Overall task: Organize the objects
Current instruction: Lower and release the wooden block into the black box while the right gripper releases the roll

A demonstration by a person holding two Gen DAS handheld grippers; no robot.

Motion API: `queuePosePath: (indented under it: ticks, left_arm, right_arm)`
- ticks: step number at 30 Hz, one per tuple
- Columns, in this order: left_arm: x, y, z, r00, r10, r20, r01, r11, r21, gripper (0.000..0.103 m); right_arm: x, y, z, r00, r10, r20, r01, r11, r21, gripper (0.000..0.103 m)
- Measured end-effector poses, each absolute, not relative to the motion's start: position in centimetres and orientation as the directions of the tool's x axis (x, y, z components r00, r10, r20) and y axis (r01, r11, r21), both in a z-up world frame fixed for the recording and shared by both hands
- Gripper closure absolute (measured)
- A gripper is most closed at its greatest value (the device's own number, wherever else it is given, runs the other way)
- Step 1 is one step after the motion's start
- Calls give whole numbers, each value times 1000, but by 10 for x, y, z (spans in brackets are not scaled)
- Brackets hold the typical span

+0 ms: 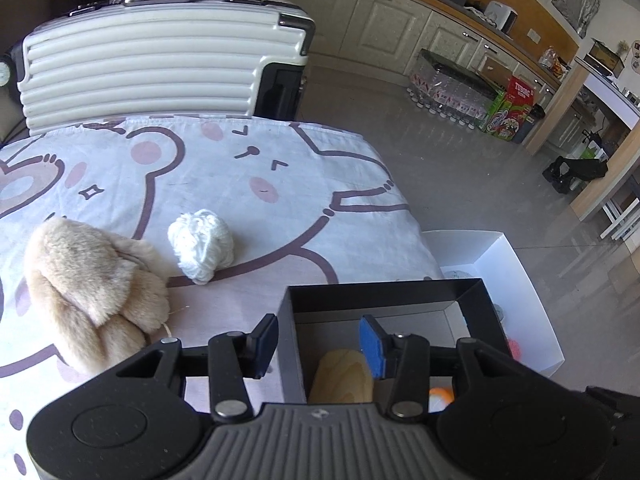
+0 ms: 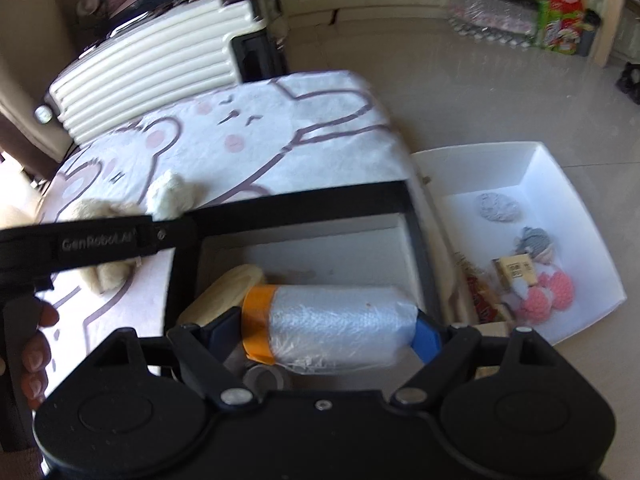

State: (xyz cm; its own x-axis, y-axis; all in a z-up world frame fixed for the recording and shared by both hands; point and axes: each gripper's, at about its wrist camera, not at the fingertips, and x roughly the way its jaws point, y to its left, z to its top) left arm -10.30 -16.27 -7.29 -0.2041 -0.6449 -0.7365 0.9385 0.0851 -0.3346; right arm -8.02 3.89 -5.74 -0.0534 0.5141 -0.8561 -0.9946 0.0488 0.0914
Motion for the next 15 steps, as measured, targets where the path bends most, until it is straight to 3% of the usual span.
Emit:
queuePosePath:
  ticks: [8,15]
  left_arm:
    - [-70,-160,-80,-188,-635,-749,926,140,-351,57]
    - [-58,-163,-89,-189,-624,-758,922,152,-355,57]
  right_arm:
    - [-124,49,-76,-121,375,-919,-992,-87,95,17]
    - [-117,73,-78,-16,451,-893,-996,67,52,17]
